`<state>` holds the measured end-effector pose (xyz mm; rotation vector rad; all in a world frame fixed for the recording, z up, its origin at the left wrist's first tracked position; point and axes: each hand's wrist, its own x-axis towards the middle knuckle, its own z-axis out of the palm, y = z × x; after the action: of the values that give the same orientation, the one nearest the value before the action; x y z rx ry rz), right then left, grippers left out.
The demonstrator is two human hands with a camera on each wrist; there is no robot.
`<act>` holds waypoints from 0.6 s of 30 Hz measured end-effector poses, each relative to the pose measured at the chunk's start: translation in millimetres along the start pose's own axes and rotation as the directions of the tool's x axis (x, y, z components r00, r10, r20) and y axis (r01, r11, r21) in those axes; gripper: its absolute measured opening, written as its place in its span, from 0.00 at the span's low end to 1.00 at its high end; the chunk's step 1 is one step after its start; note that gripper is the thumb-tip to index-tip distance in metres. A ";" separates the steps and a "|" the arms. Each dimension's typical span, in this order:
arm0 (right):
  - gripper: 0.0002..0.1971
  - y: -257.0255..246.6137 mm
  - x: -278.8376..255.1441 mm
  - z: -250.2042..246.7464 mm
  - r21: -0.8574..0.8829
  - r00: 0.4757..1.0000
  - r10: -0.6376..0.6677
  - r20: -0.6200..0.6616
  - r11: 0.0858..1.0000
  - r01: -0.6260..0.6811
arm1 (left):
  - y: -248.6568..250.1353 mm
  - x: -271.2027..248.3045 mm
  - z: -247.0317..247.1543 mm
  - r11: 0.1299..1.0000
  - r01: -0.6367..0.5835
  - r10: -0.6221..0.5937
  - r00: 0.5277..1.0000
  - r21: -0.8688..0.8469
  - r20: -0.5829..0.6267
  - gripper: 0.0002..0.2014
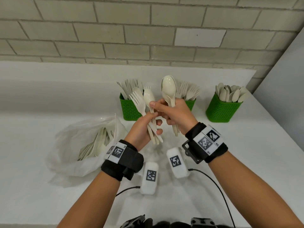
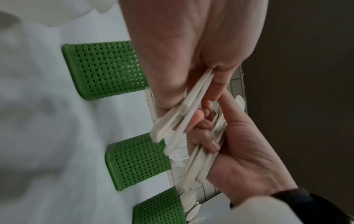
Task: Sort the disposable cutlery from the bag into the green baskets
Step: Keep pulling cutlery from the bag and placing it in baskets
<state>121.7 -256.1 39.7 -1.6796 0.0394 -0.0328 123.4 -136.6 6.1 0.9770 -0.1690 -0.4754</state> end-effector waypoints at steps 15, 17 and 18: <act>0.08 4.5 8.9 14.3 0.137 0.999 -0.046 0.024 0.990 0.043 | 2.4 0.7 -1.8 0.970 -0.140 0.153 0.987 0.200 -0.051 0.14; 0.07 3.2 10.3 16.7 0.139 0.998 -0.068 -0.007 0.988 0.068 | 3.4 0.5 -0.6 0.975 -0.143 0.154 0.986 0.169 -0.058 0.15; 0.08 2.8 12.0 17.4 0.152 0.997 -0.075 -0.026 0.985 0.078 | 3.1 0.9 -1.4 0.980 -0.138 0.148 0.987 0.141 -0.065 0.14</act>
<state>134.4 -239.7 35.0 -1.5263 -0.0124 -0.1078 125.6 -134.5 7.8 1.1063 -0.2048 -0.2974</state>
